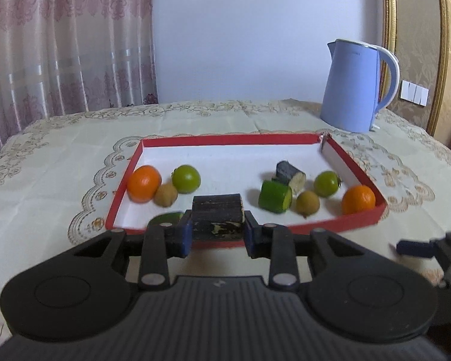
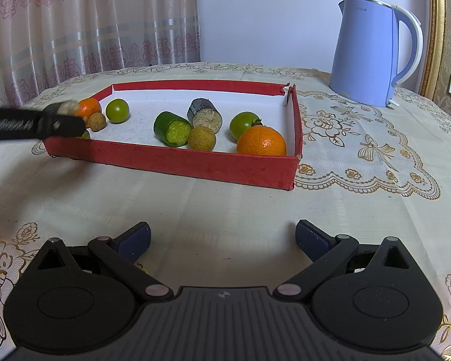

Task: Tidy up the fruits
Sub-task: 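Carry the dark piece into the tray and open the left gripper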

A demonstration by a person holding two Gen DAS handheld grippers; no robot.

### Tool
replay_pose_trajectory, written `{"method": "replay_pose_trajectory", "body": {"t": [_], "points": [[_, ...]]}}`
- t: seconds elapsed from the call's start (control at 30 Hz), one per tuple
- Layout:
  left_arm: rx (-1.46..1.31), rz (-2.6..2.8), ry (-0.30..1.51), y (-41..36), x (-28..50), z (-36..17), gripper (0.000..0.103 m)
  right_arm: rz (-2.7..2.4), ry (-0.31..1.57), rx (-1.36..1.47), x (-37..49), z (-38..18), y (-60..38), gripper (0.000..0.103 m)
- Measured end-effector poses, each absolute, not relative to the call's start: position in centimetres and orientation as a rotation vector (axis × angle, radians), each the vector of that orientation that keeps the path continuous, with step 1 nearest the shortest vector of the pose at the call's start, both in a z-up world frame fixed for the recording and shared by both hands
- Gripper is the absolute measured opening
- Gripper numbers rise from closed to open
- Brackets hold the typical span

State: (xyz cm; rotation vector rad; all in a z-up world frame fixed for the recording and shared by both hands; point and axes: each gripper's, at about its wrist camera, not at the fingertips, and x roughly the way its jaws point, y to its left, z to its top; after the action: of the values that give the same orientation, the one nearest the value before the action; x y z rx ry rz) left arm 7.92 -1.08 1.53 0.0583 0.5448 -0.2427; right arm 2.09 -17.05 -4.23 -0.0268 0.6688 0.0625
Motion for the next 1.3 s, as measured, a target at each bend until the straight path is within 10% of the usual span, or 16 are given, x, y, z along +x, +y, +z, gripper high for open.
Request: {"method": "replay_pose_trajectory", "body": {"t": [1.3], "points": [[0.066, -0.203, 0.63, -2.3, 15.5, -1.5, 0.03, 0.06, 0.669, -0.029, 2.1, -4.2, -17.0, 0.103]]}}
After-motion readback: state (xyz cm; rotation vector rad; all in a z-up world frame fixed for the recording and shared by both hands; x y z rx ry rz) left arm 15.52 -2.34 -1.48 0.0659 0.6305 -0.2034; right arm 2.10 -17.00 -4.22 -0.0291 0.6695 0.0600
